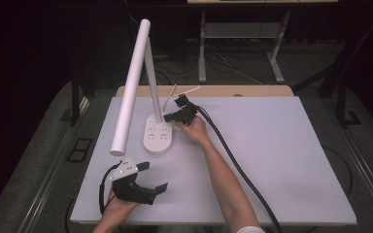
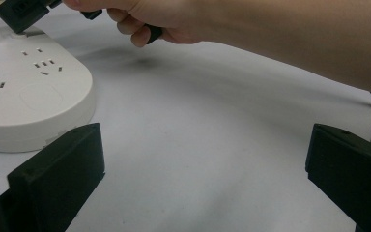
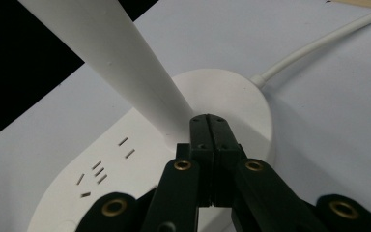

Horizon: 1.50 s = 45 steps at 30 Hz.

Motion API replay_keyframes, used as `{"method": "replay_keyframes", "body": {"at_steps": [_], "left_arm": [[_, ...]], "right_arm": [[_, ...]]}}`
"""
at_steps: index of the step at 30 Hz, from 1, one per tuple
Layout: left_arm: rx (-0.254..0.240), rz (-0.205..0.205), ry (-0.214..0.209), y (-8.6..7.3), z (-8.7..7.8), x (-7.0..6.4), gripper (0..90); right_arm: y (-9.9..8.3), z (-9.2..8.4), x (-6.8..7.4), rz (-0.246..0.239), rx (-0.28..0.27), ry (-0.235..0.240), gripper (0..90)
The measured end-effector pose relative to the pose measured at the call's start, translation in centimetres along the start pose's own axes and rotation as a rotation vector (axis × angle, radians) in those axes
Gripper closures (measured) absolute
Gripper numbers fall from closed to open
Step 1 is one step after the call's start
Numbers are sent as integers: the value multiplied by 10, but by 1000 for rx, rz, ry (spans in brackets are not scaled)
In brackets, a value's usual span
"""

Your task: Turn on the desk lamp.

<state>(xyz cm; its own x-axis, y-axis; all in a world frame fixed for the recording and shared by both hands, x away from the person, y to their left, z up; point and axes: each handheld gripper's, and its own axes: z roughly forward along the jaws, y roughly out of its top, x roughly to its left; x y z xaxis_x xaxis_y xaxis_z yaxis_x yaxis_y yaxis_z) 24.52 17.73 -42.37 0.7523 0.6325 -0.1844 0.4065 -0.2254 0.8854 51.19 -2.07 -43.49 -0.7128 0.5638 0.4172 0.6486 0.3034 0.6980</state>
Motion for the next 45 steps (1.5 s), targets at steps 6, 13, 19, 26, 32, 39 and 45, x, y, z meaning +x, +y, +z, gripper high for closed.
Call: {"method": "replay_keyframes", "body": {"at_steps": [6,13,19,26,32,39,45], "left_arm": [[-7,-5,8,0,-1,1,0],[-2,-1,3,0,-1,0,0],[4,-3,2,0,1,1,0],[2,-4,2,0,1,1,0],[3,-6,7,-1,0,3,0],[6,-4,9,-1,1,2,0],[5,-6,9,-1,1,3,0]], "right_arm": [[-2,0,-2,-5,-8,13,896],[-3,0,-1,3,-5,4,896],[-2,-1,0,17,-10,10,894],[2,-8,4,-18,-10,8,894],[7,-21,12,-78,-1,-5,894],[12,-42,22,-135,6,-13,894],[9,-65,28,-173,9,-31,894]]}}
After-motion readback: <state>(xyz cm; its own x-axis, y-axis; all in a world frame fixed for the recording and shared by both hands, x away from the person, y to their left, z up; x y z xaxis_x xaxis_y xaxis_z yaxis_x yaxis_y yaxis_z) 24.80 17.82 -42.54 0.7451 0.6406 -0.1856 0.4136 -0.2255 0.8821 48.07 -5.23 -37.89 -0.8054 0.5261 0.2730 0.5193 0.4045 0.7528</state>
